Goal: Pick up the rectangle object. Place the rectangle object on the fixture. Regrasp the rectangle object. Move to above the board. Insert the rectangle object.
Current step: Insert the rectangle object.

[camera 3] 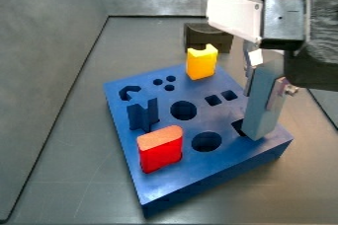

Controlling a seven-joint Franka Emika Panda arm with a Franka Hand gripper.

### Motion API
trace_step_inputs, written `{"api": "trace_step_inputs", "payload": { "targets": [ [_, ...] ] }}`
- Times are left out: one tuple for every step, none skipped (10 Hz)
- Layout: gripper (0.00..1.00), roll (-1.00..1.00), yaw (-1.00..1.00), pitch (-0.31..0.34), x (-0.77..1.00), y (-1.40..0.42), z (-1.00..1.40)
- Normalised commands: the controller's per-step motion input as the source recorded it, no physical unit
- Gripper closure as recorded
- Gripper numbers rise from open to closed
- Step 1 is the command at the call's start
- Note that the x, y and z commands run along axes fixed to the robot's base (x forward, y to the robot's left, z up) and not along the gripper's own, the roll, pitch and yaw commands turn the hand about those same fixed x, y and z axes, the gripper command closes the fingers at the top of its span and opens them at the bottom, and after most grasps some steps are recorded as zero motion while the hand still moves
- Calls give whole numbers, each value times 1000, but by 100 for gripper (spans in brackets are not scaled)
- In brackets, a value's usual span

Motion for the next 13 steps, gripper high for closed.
{"api": "trace_step_inputs", "payload": {
  "targets": [
    [100, 0, 0, 0, 0, 0, -34],
    [100, -29, -454, -6, 0, -3, -86],
    [100, 0, -451, 0, 0, -17, -31],
    [100, 74, 0, 0, 0, -71, 0],
    [100, 949, 83, 0, -20, -466, 77],
    [100, 783, 111, 71, 0, -277, 80],
    [100, 57, 0, 11, 0, 0, 0],
    [100, 126, 0, 66, 0, 0, 0],
    [100, 31, 0, 80, 0, 17, -3],
    [100, 0, 0, 34, 0, 46, 0],
    [100, 0, 0, 49, 0, 77, 0],
    [100, 26, 0, 0, 0, 0, 0],
    [100, 83, -9, 37, 0, 0, -31]
  ]
}}
